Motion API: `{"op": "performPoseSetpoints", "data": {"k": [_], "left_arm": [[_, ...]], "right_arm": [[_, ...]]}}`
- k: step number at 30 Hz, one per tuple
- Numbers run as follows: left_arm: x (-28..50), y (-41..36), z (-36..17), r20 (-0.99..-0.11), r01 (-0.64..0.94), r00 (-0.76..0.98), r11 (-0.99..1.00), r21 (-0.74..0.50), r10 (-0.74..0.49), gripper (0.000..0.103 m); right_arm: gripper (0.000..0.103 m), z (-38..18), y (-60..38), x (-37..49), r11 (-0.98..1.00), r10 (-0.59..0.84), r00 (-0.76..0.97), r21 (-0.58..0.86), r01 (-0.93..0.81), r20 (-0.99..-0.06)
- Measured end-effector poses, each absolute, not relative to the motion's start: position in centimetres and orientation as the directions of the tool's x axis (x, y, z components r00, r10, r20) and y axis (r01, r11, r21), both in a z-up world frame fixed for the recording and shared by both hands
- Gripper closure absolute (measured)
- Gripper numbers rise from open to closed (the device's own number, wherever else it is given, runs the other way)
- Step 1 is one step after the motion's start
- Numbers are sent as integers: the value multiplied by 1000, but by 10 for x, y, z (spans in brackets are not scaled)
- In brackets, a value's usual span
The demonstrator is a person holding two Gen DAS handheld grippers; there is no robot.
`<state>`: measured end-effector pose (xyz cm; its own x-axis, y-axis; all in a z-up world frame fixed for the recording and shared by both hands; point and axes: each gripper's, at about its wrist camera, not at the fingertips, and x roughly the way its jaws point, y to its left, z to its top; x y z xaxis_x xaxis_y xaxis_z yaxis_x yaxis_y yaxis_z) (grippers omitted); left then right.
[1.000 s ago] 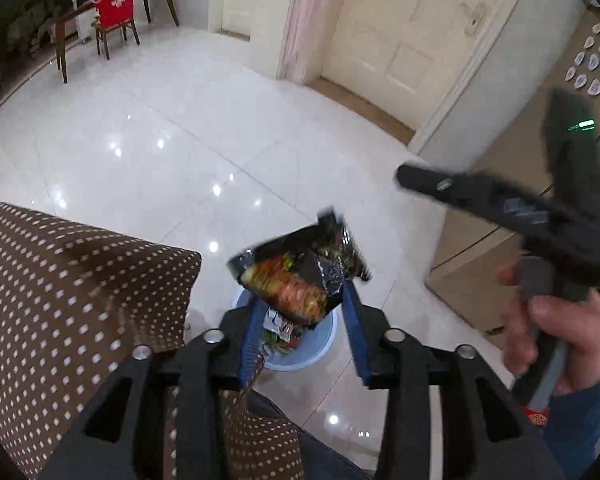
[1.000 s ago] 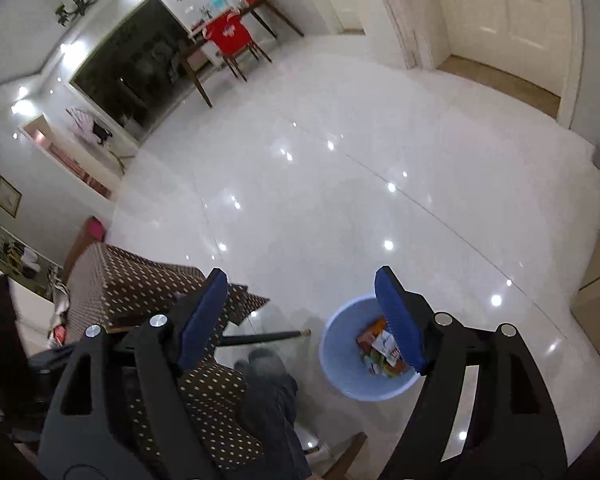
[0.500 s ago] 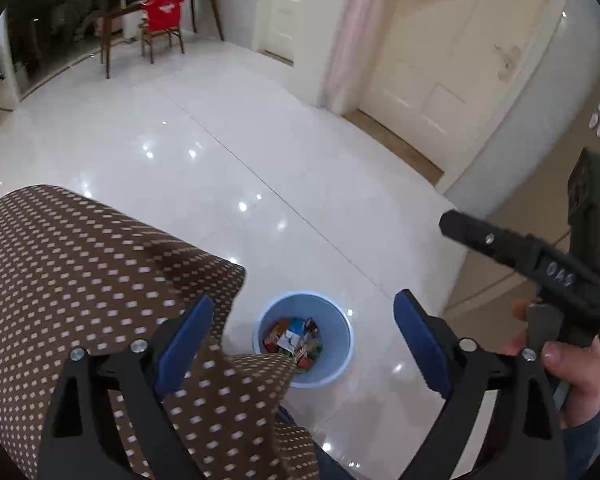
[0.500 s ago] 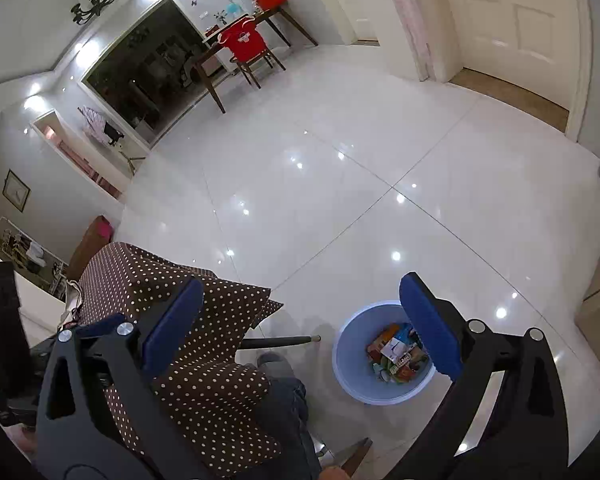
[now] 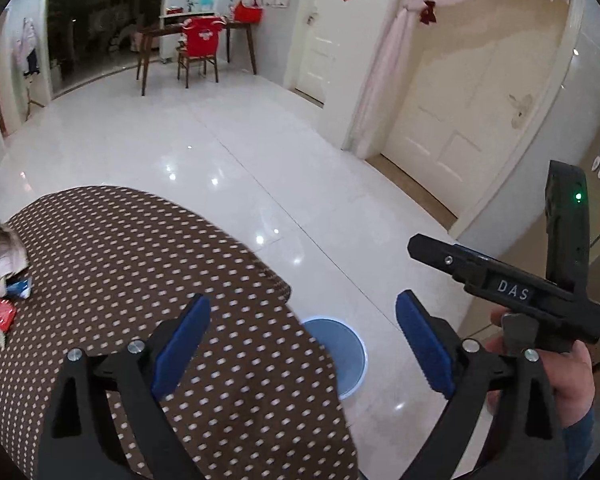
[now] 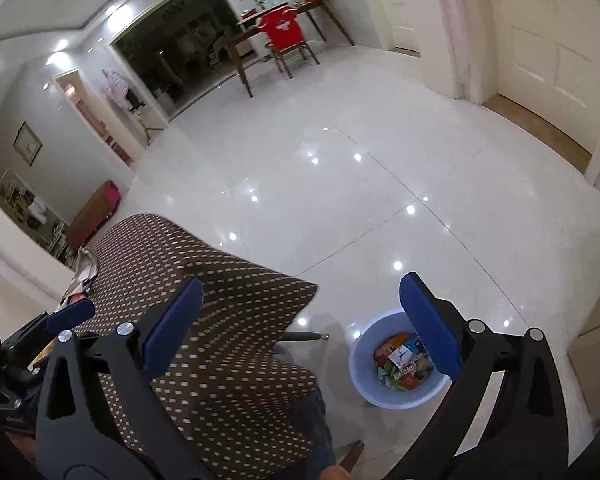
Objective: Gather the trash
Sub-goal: 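Move both open tools back over the table, then grasp the blue tube with the right tool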
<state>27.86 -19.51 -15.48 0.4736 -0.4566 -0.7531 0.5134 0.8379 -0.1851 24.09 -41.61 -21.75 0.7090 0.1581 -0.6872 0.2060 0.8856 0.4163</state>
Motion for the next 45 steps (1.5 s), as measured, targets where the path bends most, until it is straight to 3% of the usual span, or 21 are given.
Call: {"op": "performPoseSetpoints", "data": {"k": [18,29,40,42,45], "left_arm": [[276,-59,-138,-709,290,611,933,-215,-353,11],[274,33,-163,-729,95,640,966,-241,-245,11],[277,99,-194,-760,-73,632,964,-254,-152,11],[280,106,-198,-766,-93,628,964,-248,-136,11],[286,117,-203,-774,-124,622,960,-249,-120,11]], "right_arm": [[6,-186,-281,298,934,284,674,356,-33,-682],[6,-196,-173,340,916,401,574,322,-240,-714],[7,-215,-67,394,881,402,495,178,-438,-770],[9,-220,-49,401,867,398,486,147,-476,-778],[23,-229,-23,411,840,384,463,95,-534,-799]]}}
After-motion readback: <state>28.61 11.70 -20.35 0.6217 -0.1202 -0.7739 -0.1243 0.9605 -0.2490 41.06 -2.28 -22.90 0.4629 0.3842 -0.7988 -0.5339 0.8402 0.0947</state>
